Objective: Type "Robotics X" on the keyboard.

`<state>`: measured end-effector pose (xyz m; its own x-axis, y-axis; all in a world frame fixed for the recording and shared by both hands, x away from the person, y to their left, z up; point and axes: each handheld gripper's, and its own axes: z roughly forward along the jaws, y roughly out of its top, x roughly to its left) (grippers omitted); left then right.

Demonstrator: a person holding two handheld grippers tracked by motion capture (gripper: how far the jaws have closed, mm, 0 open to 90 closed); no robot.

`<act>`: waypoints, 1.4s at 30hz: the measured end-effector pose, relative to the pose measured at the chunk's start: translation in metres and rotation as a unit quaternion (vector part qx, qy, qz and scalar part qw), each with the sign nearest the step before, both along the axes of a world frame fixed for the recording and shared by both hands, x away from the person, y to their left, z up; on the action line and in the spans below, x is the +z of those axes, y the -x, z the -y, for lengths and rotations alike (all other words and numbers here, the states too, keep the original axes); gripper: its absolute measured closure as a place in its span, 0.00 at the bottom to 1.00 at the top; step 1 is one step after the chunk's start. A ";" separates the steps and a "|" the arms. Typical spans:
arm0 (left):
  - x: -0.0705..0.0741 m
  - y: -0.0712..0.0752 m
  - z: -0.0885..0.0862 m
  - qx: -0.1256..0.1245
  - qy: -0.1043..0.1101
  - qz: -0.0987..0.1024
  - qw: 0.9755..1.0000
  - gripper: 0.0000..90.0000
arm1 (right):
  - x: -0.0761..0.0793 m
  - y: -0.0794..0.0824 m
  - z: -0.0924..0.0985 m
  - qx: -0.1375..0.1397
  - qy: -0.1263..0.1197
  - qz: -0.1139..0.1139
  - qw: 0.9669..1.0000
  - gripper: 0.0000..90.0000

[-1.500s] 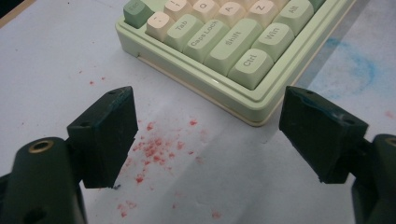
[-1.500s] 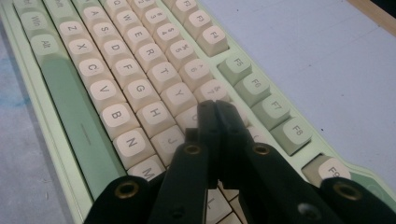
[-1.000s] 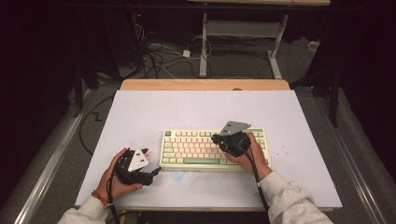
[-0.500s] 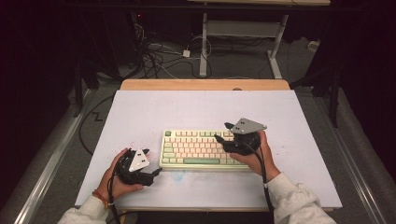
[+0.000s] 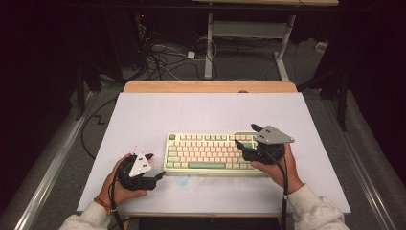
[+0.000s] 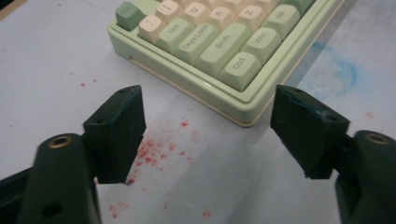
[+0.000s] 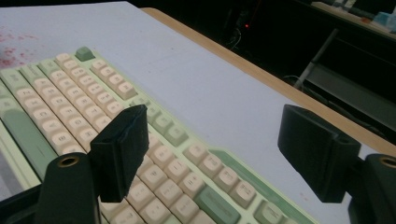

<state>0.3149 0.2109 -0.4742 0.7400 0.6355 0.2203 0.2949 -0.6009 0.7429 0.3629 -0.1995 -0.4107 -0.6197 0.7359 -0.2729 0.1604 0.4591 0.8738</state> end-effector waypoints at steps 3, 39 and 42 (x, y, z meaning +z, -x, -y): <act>0.002 0.000 -0.002 0.006 0.014 -0.003 1.000 0.32 | -0.002 0.005 0.010 -0.007 -0.003 -0.003 1.000 0.28; 0.026 -0.005 0.009 -0.040 0.037 -0.034 0.998 0.97 | -0.041 0.056 0.049 -0.032 0.039 -0.005 0.999 0.28; 0.027 -0.008 0.018 -0.049 0.028 -0.033 0.998 0.97 | -0.041 0.057 0.048 -0.030 0.044 -0.004 0.999 0.28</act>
<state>0.3230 0.1926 -0.4467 0.8107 0.5696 0.1352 0.2858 -0.5866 0.7578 0.3059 -0.2473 -0.4519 -0.5780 0.7449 -0.3331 0.1966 0.5233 0.8291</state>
